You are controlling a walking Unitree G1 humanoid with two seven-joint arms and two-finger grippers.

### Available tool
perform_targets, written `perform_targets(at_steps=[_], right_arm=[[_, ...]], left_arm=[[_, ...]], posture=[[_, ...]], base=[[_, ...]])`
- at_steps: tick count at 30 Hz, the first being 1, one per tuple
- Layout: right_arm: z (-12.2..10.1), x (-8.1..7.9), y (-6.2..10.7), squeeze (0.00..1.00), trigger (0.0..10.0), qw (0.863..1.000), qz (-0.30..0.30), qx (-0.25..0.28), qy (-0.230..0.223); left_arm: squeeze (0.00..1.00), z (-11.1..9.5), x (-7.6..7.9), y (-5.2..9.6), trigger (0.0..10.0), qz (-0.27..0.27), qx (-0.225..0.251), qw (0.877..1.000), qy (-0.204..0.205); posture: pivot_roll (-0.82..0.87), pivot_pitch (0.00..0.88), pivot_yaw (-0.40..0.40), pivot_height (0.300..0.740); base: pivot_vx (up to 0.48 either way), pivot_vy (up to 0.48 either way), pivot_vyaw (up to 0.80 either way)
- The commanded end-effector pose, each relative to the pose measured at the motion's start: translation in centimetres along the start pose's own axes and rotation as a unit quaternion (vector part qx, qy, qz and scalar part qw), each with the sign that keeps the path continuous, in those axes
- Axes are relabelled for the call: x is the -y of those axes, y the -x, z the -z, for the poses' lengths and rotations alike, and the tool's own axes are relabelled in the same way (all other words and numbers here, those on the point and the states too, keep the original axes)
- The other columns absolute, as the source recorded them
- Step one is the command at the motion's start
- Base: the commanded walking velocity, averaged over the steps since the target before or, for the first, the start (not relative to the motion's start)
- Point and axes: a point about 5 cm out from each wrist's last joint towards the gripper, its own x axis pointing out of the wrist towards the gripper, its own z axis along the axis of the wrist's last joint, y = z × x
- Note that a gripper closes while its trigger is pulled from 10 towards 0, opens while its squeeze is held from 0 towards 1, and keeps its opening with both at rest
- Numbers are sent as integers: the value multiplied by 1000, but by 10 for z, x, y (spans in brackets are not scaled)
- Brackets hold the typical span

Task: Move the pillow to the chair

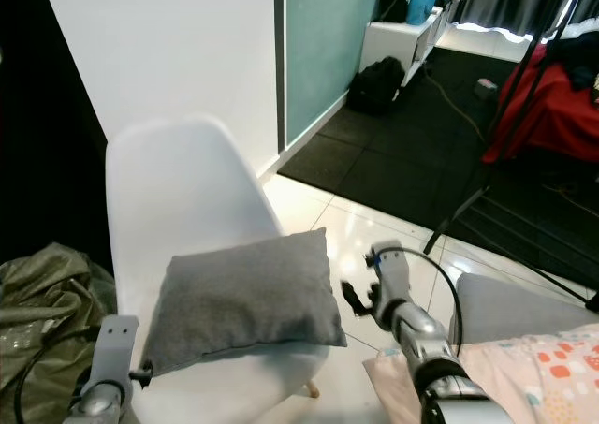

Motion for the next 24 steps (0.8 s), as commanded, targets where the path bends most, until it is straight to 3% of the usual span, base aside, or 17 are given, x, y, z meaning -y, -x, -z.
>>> perform_targets(at_steps=[1, 8, 24], right_arm=[[7, 5, 5, 0, 10000, 1000, 8, -10, 23], [30, 13, 16, 0, 10000, 998, 42, -44, 26], [34, 20, 18, 0, 10000, 995, 75, -58, -22]], left_arm=[[0, 4, 2, 2, 10000, 3, 0, 1000, -8], [0, 4, 3, 2, 10000, 7, 3, 1000, -20], [0, 4, 5, 2, 10000, 18, 3, 999, -29]], posture=[[-79, 78, -88, 715], [-77, 81, -83, 740], [-76, 74, -78, 740]], base=[[0, 0, 0], [0, 0, 0], [0, 0, 0]])
